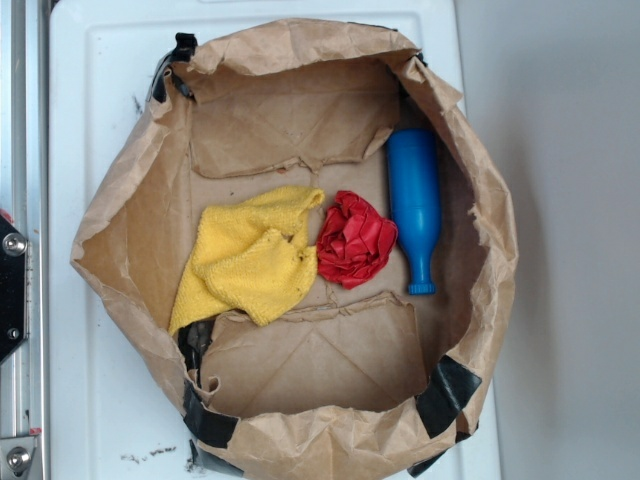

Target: Grab the yellow cloth.

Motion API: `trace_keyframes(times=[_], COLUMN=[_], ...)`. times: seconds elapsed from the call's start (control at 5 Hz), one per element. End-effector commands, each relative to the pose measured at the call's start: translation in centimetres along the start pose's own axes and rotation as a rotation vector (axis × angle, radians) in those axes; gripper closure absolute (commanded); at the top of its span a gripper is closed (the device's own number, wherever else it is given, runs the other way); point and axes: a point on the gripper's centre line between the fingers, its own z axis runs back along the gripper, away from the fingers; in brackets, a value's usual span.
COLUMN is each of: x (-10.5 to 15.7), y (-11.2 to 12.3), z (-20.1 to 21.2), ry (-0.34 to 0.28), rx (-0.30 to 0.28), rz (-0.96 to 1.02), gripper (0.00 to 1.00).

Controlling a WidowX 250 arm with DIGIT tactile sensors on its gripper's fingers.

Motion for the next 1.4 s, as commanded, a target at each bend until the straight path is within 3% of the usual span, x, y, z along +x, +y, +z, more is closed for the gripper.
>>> trace_keyframes(times=[0.0,0.2,0.4,0.6,0.8,1.0,1.2], x=[0.0,3.0,5.7,8.6,11.6,13.9,14.1], y=[0.0,0.4,0.8,1.9,2.4,2.7,3.1], z=[0.0,0.0,-0.2,-0.9,-3.3,-7.5,-10.8], ry=[0.000,-0.023,-0.102,-0.136,-0.196,-0.149,-0.088], rx=[0.000,-0.062,-0.109,-0.101,-0.162,-0.151,-0.121], rz=[0.000,0.004,-0.014,-0.011,-0.075,-0.081,-0.089], gripper=[0.00,0.00,0.00,0.00,0.00,0.00,0.00])
